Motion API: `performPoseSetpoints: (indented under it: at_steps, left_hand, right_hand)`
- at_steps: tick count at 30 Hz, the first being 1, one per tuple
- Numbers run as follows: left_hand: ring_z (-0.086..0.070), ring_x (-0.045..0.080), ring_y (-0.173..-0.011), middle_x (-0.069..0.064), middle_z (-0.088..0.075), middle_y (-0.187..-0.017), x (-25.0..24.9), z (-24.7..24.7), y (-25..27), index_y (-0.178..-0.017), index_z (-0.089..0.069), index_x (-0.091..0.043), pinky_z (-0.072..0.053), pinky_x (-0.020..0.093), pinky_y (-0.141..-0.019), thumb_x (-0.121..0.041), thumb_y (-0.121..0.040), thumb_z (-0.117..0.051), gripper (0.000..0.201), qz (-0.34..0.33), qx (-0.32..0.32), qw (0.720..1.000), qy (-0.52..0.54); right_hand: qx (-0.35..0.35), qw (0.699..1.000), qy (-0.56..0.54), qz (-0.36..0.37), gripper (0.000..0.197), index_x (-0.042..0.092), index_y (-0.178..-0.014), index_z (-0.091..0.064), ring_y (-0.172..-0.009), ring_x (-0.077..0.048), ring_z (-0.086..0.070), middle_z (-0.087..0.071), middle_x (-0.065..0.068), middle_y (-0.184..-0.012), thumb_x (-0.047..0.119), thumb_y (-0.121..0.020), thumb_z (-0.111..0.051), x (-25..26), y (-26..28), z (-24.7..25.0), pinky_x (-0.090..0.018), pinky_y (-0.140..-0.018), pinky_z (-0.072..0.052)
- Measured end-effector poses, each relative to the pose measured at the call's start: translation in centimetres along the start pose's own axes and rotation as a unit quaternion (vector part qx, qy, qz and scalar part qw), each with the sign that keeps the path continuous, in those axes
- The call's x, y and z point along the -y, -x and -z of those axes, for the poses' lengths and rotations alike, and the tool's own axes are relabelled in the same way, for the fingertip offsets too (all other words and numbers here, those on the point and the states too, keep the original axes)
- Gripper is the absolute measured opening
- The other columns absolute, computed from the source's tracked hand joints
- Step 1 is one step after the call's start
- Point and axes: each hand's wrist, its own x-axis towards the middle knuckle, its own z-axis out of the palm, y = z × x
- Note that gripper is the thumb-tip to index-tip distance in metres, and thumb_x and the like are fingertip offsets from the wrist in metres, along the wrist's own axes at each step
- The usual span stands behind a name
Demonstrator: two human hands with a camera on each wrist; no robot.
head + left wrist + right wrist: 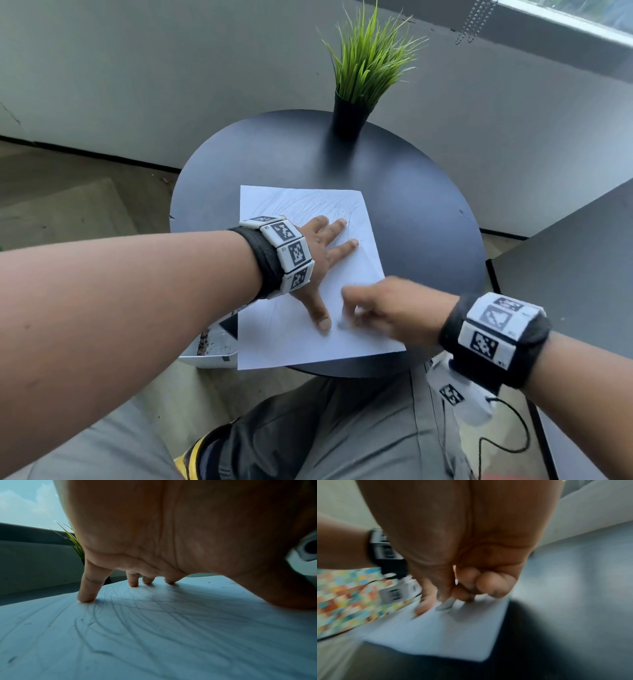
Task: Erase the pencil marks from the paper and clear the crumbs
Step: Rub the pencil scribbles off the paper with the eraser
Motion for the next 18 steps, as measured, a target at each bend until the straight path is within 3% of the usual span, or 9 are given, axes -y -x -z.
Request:
performPoseSetpoints:
  at_steps: [2, 3, 7, 9, 11, 12, 16, 18]
  left_hand:
    - [0.015, 0.030, -0.151, 0.000, 0.028, -0.162, 0.0, 0.0, 0.1, -0.154, 0.021, -0.036, -0.019, 0.067, -0.110, -0.091, -0.046, -0.067, 0.150, -0.003, 0.000, 1.000, 0.003]
    - [0.015, 0.030, -0.151, 0.000, 0.028, -0.162, 0.0, 0.0, 0.2, -0.154, 0.021, -0.035, -0.019, 0.067, -0.111, -0.091, -0.047, -0.067, 0.149, -0.003, 0.001, 1.000, 0.005]
    - [0.015, 0.030, -0.151, 0.001, 0.028, -0.162, -0.2, 0.2, 0.3, -0.155, 0.020, -0.034, -0.017, 0.064, -0.113, -0.090, -0.049, -0.067, 0.149, 0.000, 0.005, 1.000, 0.001]
    - [0.015, 0.030, -0.151, 0.001, 0.028, -0.162, -0.1, 0.1, 0.2, -0.155, 0.020, -0.034, -0.017, 0.064, -0.113, -0.090, -0.048, -0.068, 0.149, 0.001, 0.001, 1.000, 0.003]
    - [0.016, 0.030, -0.151, 0.001, 0.028, -0.162, -0.1, 0.1, 0.4, -0.154, 0.020, -0.034, -0.015, 0.065, -0.113, -0.089, -0.049, -0.068, 0.149, 0.000, 0.003, 1.000, 0.010]
    - [0.017, 0.029, -0.151, 0.000, 0.029, -0.162, 0.0, 0.1, 0.5, -0.154, 0.021, -0.034, -0.014, 0.065, -0.114, -0.089, -0.049, -0.069, 0.148, -0.001, 0.004, 1.000, 0.013]
    - [0.017, 0.029, -0.152, 0.001, 0.028, -0.163, -0.2, 0.2, 0.9, -0.155, 0.019, -0.033, -0.012, 0.063, -0.115, -0.087, -0.052, -0.070, 0.147, 0.001, 0.002, 1.000, 0.020]
    - [0.016, 0.029, -0.152, 0.001, 0.026, -0.163, -0.2, 0.1, 0.9, -0.155, 0.018, -0.034, -0.012, 0.063, -0.115, -0.088, -0.050, -0.069, 0.147, 0.002, -0.001, 1.000, 0.024]
  right_hand:
    - [-0.109, 0.992, -0.032, -0.056, 0.015, 0.024, -0.099, -0.049, -0.071, -0.025, -0.054, -0.058, 0.003, -0.076, 0.039, -0.096, -0.052, -1.3, -0.2, 0.4, -0.035, -0.066, -0.047]
    - [-0.121, 0.991, -0.025, -0.053, 0.019, 0.024, -0.098, -0.047, -0.071, -0.028, -0.053, -0.057, 0.000, -0.074, 0.042, -0.096, -0.050, -1.3, 0.1, 0.3, -0.037, -0.065, -0.047]
    - [0.031, 0.998, 0.016, 0.051, 0.010, 0.025, -0.101, -0.046, -0.076, -0.024, -0.050, -0.059, 0.001, -0.084, 0.033, -0.097, -0.049, 1.6, 1.4, -1.7, -0.036, -0.067, -0.044]
    - [-0.026, 1.000, 0.005, 0.002, 0.010, 0.024, -0.103, -0.050, -0.074, -0.021, -0.049, -0.058, 0.004, -0.081, 0.030, -0.096, -0.052, 0.9, 0.9, -0.7, -0.033, -0.067, -0.043]
    - [-0.100, 0.993, -0.029, -0.052, 0.015, 0.023, -0.098, -0.049, -0.073, -0.025, -0.052, -0.059, 0.001, -0.077, 0.038, -0.096, -0.052, -0.4, 0.6, 0.2, -0.035, -0.067, -0.046]
    - [-0.090, 0.994, -0.029, -0.048, 0.016, 0.024, -0.097, -0.048, -0.074, -0.026, -0.053, -0.060, -0.001, -0.077, 0.040, -0.096, -0.051, -0.5, 0.7, 0.2, -0.036, -0.067, -0.047]
    - [0.056, 0.998, 0.009, 0.020, 0.017, 0.028, -0.101, -0.048, -0.078, -0.022, -0.054, -0.064, -0.001, -0.088, 0.044, -0.096, -0.050, 1.1, 1.9, -0.8, -0.033, -0.070, -0.046]
    - [0.006, 1.000, 0.000, -0.020, 0.018, 0.027, -0.103, -0.050, -0.077, -0.022, -0.055, -0.064, -0.002, -0.086, 0.044, -0.095, -0.050, 0.6, 1.4, -0.3, -0.032, -0.068, -0.044]
